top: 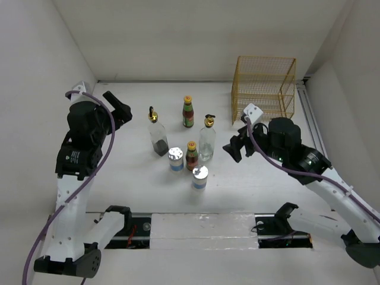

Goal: Organize the condiment bottles

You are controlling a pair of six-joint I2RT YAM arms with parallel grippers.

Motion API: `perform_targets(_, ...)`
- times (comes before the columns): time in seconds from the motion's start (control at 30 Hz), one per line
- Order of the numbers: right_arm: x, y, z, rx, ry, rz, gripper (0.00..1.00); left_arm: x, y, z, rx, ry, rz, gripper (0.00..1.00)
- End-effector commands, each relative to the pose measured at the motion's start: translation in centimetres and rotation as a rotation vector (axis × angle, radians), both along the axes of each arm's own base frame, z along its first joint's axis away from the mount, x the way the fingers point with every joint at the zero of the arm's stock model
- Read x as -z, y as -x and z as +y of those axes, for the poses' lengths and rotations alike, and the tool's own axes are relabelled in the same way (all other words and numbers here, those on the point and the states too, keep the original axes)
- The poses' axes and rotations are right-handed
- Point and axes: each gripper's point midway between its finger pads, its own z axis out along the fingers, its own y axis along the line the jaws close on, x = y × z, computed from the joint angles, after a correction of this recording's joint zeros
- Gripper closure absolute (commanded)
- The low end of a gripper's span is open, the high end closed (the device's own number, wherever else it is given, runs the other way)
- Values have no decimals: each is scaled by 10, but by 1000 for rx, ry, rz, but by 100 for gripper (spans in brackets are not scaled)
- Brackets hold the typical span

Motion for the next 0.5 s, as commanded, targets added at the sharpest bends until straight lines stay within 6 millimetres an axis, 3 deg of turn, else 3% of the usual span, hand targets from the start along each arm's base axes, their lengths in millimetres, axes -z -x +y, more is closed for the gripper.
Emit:
perform_targets(0.0,-32,-12,8,8,-67,-121,11,-18,0,-8,39,30,-48,18)
perform_targets(0.03,-25,-14,9,4,-46,-115,11,-15,-3,-8,38,29,-38,18)
perform_targets(0.1,-18,-18,12,0,-38,-123,22,-12,-6,-9,38,28,-27,18)
perform_targets(0.13,-16,-19,12,0,-38,-123,34,-12,-9,-11,47,31,-26,18)
perform_targets(0.17,-9,-21,17,-12,-26,-104,68,-9,-11,-11,47,30,-17,23)
perform_targets(0.2,-1,-21,19,-23,-16,-87,83,-9,-11,-11,47,30,-17,31)
perform_targets(0.27,5,-24,26,-35,1,-80,98,-4,-16,-10,37,25,2,62)
perform_targets(0.3,5,-24,26,-35,1,-80,97,-4,-17,-6,18,18,1,89)
perform_targets(0.33,4,-27,28,-35,-6,-88,89,-4,-20,-6,18,18,6,92)
perform_targets(0.37,5,-24,33,-54,-11,-88,77,-5,-22,-5,9,14,5,92)
perform_targets(0.4,12,-27,35,-54,-5,-81,45,1,-27,-6,9,12,26,90)
perform_targets(0.47,9,-30,40,-68,-13,-103,28,2,-32,-6,9,11,36,68)
